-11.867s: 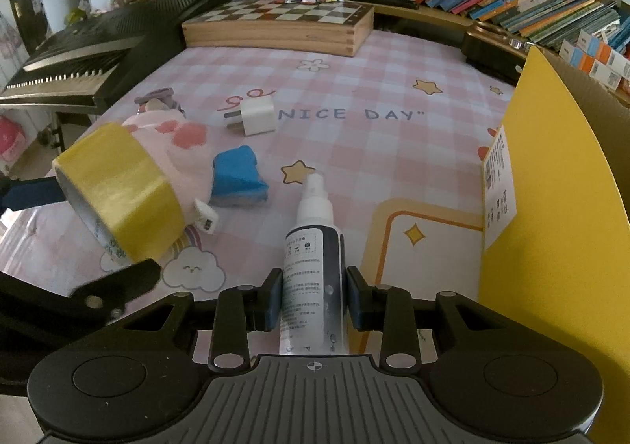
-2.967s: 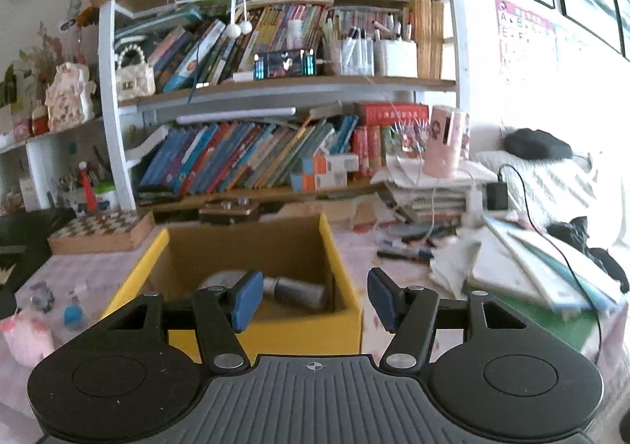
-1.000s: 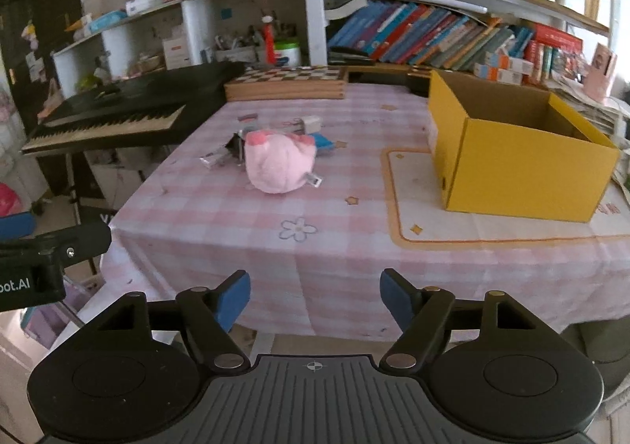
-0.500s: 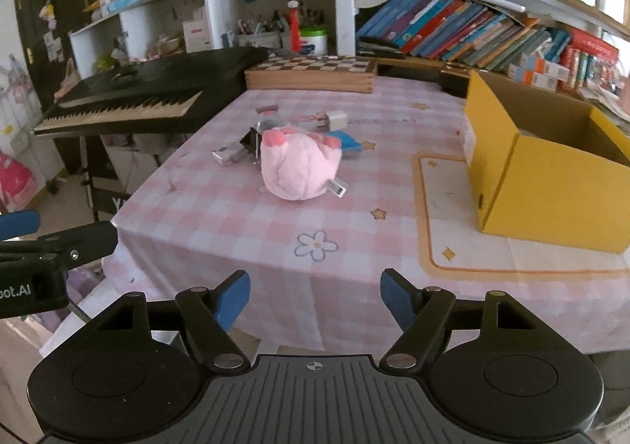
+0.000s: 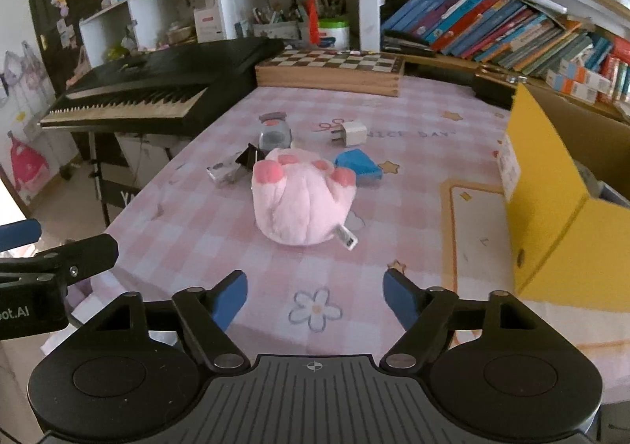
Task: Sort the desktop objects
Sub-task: 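Reach the right tool to the pink plush toy and grasp it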
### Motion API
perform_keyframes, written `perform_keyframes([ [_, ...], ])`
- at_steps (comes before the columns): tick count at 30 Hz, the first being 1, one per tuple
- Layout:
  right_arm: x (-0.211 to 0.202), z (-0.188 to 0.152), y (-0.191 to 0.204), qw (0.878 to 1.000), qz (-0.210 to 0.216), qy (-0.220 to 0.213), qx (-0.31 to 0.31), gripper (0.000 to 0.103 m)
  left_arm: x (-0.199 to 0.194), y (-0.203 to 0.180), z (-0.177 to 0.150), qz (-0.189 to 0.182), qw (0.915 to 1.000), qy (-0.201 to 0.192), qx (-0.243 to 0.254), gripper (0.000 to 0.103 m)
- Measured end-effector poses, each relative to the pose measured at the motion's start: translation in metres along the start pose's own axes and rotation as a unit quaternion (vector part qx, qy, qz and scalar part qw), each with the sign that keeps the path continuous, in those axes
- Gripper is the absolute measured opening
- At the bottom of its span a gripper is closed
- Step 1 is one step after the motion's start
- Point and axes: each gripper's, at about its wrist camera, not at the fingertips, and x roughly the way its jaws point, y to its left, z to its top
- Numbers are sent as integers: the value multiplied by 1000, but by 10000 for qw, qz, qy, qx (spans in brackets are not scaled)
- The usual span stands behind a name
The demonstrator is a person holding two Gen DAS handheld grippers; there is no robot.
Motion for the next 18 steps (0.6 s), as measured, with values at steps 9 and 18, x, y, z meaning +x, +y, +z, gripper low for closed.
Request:
perform_keyframes([
  [9,34,22,-7,9992,307,193,-146,89,25,-2,16,317,9993,162,-130,103],
  [18,68,42,-14,9976,499,461,-135,98,42,-6,29,601,9976,275,-200,103],
])
